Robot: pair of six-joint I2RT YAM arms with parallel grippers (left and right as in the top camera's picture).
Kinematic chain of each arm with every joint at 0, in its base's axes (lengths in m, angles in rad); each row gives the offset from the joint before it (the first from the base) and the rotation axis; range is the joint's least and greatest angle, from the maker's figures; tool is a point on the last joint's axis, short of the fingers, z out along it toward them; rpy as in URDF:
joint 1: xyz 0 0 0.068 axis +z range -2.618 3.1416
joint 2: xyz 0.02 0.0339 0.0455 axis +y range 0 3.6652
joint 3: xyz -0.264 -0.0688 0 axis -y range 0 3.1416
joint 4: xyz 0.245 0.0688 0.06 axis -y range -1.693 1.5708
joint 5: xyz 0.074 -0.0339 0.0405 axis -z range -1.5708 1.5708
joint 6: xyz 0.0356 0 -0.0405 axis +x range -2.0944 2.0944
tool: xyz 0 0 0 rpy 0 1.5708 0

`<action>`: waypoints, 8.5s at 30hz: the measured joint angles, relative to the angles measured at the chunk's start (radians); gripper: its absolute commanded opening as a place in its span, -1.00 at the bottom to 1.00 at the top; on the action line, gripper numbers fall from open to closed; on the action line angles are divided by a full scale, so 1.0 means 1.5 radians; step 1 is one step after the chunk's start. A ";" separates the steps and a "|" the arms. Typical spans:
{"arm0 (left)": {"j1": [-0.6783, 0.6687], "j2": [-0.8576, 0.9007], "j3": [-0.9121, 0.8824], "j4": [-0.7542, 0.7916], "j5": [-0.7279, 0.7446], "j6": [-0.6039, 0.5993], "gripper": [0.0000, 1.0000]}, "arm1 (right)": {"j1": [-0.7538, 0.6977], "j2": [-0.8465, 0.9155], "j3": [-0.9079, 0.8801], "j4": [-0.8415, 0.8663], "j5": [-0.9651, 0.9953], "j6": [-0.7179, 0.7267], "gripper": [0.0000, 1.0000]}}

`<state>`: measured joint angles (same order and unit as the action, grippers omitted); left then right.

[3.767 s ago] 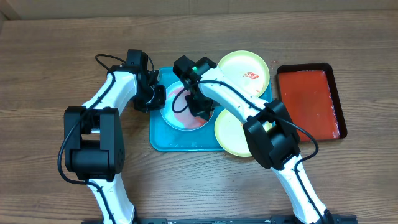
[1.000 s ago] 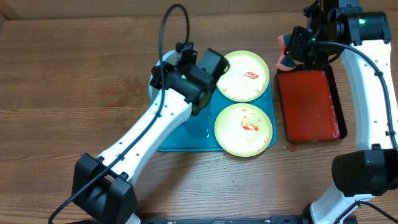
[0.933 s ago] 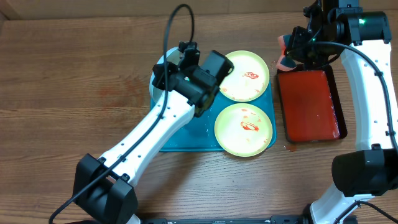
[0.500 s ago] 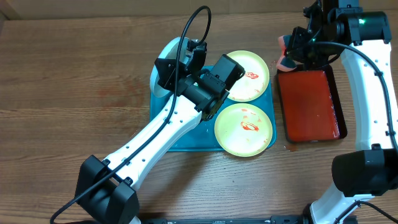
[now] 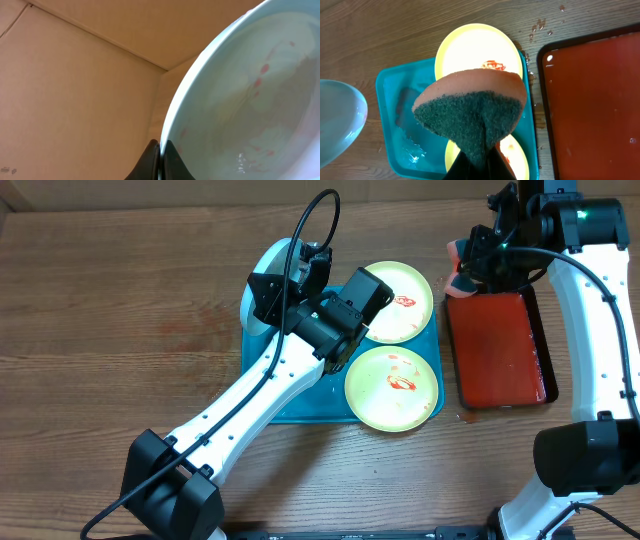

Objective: Clean dirty plates on tray and stack at the side
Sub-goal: 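Lift white plate with left gripper and move it left off tray, then set white plate on table left of tray and release, then move left gripper to lower yellow plate and grasp its rim, then bring sponge with right gripper over the held yellow plate, then scrub yellow plate with sponge while left gripper holds its rim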

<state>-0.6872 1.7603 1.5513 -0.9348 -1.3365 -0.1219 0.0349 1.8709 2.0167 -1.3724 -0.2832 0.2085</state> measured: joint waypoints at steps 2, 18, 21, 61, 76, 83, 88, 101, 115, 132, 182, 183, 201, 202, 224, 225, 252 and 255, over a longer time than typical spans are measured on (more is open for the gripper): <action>0.000 0.000 0.000 0.000 0.000 0.000 -0.91 | 0.000 0.000 0.000 0.000 0.000 0.000 -0.92; 0.003 0.000 0.000 -0.016 0.132 -0.003 -0.91 | 0.000 0.000 0.000 0.000 0.000 0.000 -0.92; 0.020 0.000 0.000 -0.034 0.230 -0.007 -0.92 | 0.000 0.000 0.000 0.001 0.000 0.000 -0.93; 0.772 -0.002 -0.248 0.168 0.998 -0.127 -0.92 | 0.000 0.000 0.000 -0.012 0.007 0.000 -0.92; 0.772 -0.002 -0.307 0.210 0.991 -0.134 0.05 | 0.000 0.000 0.000 -0.015 0.007 0.000 -0.92; 0.750 -0.002 -0.157 0.041 1.028 -0.031 0.22 | 0.000 0.000 0.000 -0.018 0.007 0.000 -0.92; 0.648 -0.005 -0.041 -0.002 1.063 0.026 0.49 | 0.000 0.000 0.000 -0.017 0.007 0.000 -0.92; 0.285 0.093 -0.034 0.037 1.201 0.031 0.38 | 0.000 0.000 0.000 -0.018 0.007 0.000 -0.92; 0.180 0.230 -0.035 0.074 1.206 0.009 0.13 | 0.000 0.000 0.000 -0.023 0.007 0.000 -0.92; 0.149 0.258 -0.035 0.085 1.238 -0.069 -0.37 | 0.000 0.000 0.000 -0.022 0.007 0.000 -0.92; 0.267 0.087 -0.106 -0.044 0.892 -0.134 -0.92 | 0.198 0.027 -0.047 0.099 0.036 0.055 -0.92; 0.268 0.088 -0.117 -0.035 0.889 -0.141 -0.92 | 0.205 0.036 -0.048 0.100 0.037 0.057 -0.92; 0.281 0.090 -0.228 0.108 0.896 -0.165 -0.91 | 0.305 0.198 -0.053 0.138 0.042 0.087 -0.92; 0.281 0.090 -0.231 0.111 0.896 -0.166 -0.91 | 0.311 0.207 -0.053 0.138 0.042 0.087 -0.92; 0.298 0.090 -0.232 0.112 0.910 -0.169 -0.92 | 0.332 0.331 -0.053 0.182 0.030 0.120 -0.92; 0.299 0.090 -0.232 0.112 0.910 -0.169 -0.91 | 0.333 0.332 -0.053 0.193 0.023 0.120 -0.93; 0.308 0.090 -0.235 0.108 0.919 -0.177 -0.92 | 0.370 0.376 -0.019 0.025 -0.112 -0.009 -0.92; 0.306 0.090 -0.235 0.110 0.924 -0.179 -0.92 | 0.347 0.362 -0.017 0.022 -0.024 0.035 -0.92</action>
<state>-0.2283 1.8946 1.1988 -0.7696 0.0490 -0.3901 0.5549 2.4138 1.9907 -1.3392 -0.3187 0.2607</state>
